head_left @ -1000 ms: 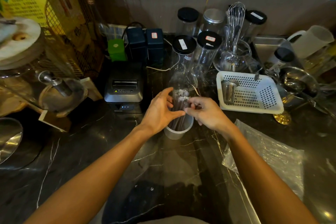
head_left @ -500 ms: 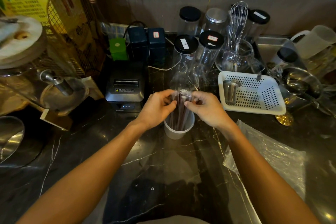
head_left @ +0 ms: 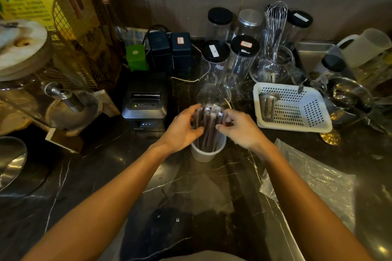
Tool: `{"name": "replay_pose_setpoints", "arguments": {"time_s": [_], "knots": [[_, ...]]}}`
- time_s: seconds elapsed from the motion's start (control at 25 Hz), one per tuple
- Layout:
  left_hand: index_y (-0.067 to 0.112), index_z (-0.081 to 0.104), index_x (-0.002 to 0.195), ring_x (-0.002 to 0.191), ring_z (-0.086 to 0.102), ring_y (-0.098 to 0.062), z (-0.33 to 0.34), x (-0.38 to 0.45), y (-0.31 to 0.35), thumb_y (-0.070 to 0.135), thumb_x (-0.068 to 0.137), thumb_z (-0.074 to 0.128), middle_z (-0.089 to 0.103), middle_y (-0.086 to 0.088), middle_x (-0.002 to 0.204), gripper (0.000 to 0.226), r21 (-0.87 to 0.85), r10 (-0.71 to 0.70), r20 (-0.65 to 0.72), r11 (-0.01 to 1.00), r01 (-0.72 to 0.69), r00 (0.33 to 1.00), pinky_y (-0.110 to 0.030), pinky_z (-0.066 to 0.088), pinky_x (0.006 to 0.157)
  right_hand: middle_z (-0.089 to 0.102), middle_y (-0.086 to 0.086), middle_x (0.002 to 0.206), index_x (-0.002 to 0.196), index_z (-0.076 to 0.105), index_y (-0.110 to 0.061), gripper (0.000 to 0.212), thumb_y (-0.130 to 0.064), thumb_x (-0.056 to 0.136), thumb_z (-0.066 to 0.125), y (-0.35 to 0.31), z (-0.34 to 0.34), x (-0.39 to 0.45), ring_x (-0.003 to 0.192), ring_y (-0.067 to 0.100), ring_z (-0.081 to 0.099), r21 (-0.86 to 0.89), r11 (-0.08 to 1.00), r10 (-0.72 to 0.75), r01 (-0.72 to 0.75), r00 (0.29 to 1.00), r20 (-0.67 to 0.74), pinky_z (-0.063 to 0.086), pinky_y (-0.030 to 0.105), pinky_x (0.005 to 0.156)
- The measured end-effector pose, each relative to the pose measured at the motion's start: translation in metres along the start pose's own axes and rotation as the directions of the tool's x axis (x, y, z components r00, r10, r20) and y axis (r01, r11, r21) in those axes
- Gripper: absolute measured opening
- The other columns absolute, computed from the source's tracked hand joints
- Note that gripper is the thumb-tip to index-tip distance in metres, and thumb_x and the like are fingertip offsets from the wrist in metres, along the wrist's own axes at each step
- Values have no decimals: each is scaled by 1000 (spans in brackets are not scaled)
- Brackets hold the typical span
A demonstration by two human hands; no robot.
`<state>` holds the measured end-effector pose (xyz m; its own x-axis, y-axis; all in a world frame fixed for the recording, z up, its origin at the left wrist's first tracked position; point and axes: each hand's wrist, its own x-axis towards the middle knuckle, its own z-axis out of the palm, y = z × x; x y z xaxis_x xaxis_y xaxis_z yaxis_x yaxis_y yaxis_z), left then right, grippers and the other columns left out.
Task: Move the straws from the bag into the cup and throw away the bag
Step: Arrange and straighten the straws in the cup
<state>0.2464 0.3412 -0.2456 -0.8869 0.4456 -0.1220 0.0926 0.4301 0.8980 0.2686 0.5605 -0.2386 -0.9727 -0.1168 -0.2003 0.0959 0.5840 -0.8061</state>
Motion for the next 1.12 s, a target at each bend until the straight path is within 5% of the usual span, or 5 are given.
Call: {"name": "replay_pose_setpoints", "arguments": {"time_s": [0.16, 0.4, 0.6, 0.92, 1.12], "knots": [[26, 63, 134, 109, 63, -11, -7, -1, -6, 20, 88, 81, 60, 0, 121, 50, 92, 14, -25, 996, -12, 1000, -34, 55, 100, 69, -1, 90, 102, 67, -50, 32, -21, 94, 77, 3, -1, -5, 63, -9, 64, 43, 999, 24, -25, 999, 36, 43, 8, 49], [21, 69, 129, 102, 66, -14, -2, 1, -1, 32, 85, 82, 63, 0, 116, 47, 190, 72, -11, 979, -68, 997, -34, 57, 96, 76, -8, 97, 96, 72, -47, 18, -30, 94, 77, 3, 4, -2, 95, 5, 72, 54, 998, -33, 33, 999, -12, 56, 26, 85], [15, 71, 118, 98, 66, -18, 7, 6, 1, 23, 92, 77, 62, -4, 110, 29, 217, 92, -30, 973, -83, 995, -41, 60, 88, 64, -13, 72, 74, 59, -41, 28, -34, 94, 77, 6, 15, 6, 71, -10, 62, -48, 995, -97, 92, 988, -120, 45, 10, 62], [19, 66, 133, 103, 71, -19, -3, 3, -11, 27, 87, 81, 67, -3, 121, 49, 93, -4, 18, 996, 3, 1000, -43, 62, 90, 74, -10, 93, 91, 65, -47, 20, -33, 93, 79, 15, 13, 4, 86, -1, 72, 27, 1000, 0, 2, 998, -66, 54, 15, 73], [30, 71, 118, 91, 75, -10, -15, 1, -14, 23, 85, 83, 76, 4, 101, 36, 99, -28, 113, 995, 17, 993, -32, 62, 87, 75, -12, 92, 93, 70, -43, 16, -35, 88, 83, 21, 9, 1, 85, -2, 71, 20, 998, 63, -62, 997, -49, 52, 20, 74]]}}
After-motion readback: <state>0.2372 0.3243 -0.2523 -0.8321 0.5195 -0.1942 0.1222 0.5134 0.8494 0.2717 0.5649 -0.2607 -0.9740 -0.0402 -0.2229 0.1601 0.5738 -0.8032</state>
